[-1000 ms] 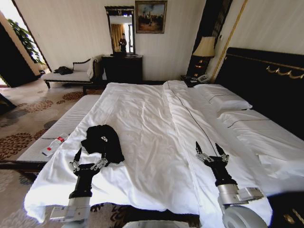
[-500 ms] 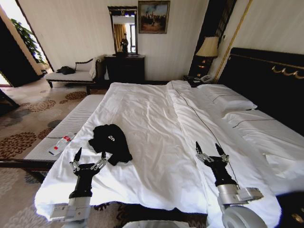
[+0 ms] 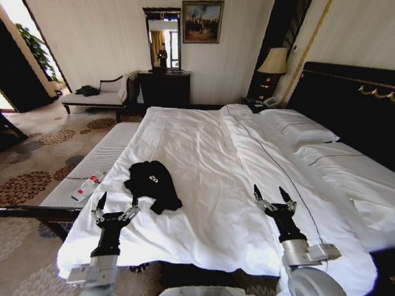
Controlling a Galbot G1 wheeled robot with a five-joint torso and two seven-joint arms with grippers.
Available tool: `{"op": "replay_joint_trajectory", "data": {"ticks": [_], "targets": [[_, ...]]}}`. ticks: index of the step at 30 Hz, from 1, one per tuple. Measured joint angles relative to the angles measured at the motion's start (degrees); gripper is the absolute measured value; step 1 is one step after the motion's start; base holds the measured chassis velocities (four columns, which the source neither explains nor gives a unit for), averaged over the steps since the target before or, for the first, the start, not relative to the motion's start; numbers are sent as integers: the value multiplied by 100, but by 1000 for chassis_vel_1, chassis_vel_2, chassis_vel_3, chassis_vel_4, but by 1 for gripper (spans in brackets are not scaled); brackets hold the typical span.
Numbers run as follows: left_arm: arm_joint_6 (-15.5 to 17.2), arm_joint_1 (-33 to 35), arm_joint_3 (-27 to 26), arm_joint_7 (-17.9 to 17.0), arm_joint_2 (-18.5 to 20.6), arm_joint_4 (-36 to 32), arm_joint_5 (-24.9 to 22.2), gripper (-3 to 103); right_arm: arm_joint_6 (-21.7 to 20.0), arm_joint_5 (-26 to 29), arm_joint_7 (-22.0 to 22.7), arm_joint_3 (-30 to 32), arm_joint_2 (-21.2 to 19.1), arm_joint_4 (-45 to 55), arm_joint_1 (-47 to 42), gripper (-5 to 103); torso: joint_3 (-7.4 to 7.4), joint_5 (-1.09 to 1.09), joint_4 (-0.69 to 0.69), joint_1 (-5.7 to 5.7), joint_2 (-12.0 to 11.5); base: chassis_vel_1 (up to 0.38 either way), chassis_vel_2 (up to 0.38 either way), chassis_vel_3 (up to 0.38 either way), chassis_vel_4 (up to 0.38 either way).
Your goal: Fold the clothes on the bed.
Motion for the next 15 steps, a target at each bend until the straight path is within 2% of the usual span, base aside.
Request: {"op": "replay_joint_trajectory", "data": {"ticks": [15], "targets": [[-11, 0, -7, -3, -4, 10, -2, 100, 45, 28, -31, -8, 9, -14, -5, 100, 0, -1, 0, -1, 0, 126, 130, -124, -131]]}}
